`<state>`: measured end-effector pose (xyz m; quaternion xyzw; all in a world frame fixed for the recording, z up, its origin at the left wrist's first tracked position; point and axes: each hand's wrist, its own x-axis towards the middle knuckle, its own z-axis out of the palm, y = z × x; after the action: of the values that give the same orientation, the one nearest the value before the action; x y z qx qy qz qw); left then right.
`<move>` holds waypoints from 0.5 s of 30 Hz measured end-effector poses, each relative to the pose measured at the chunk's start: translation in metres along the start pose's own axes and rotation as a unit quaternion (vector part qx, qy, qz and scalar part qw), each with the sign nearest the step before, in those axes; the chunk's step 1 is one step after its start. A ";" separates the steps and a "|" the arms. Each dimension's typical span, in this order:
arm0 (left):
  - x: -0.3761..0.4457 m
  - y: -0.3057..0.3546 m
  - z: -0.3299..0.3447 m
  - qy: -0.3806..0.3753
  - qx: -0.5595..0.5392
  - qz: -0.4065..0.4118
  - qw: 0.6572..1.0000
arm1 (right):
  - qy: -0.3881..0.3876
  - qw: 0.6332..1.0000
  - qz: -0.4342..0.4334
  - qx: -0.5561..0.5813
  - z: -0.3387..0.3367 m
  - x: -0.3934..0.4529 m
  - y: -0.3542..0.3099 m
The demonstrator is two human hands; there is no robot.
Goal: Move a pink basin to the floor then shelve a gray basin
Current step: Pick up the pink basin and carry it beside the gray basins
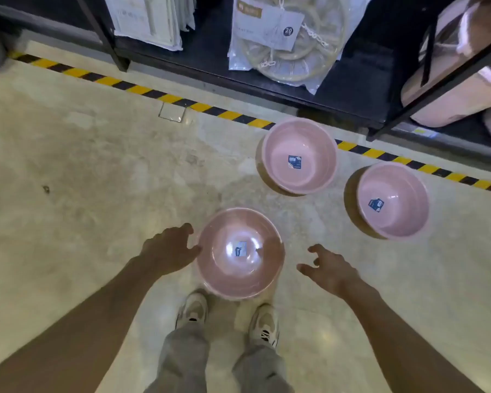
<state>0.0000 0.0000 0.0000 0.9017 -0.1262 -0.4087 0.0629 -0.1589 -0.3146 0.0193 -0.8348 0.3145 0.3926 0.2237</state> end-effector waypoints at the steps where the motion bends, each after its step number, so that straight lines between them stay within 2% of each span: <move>1: 0.018 -0.006 0.012 0.000 0.001 -0.003 1.000 | 0.006 1.000 0.004 0.002 0.014 0.021 -0.001; 9: 0.141 -0.058 0.145 -0.009 -0.012 -0.056 0.998 | 0.013 0.998 0.057 -0.017 0.118 0.167 0.018; 15: 0.181 -0.075 0.209 -0.005 -0.065 -0.102 0.993 | 0.015 0.995 0.095 -0.030 0.171 0.216 0.037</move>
<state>-0.0288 0.0193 -0.2845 0.9020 -0.0074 -0.4244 0.0791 -0.1666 -0.3100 -0.2586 -0.8134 0.3840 0.4084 0.1551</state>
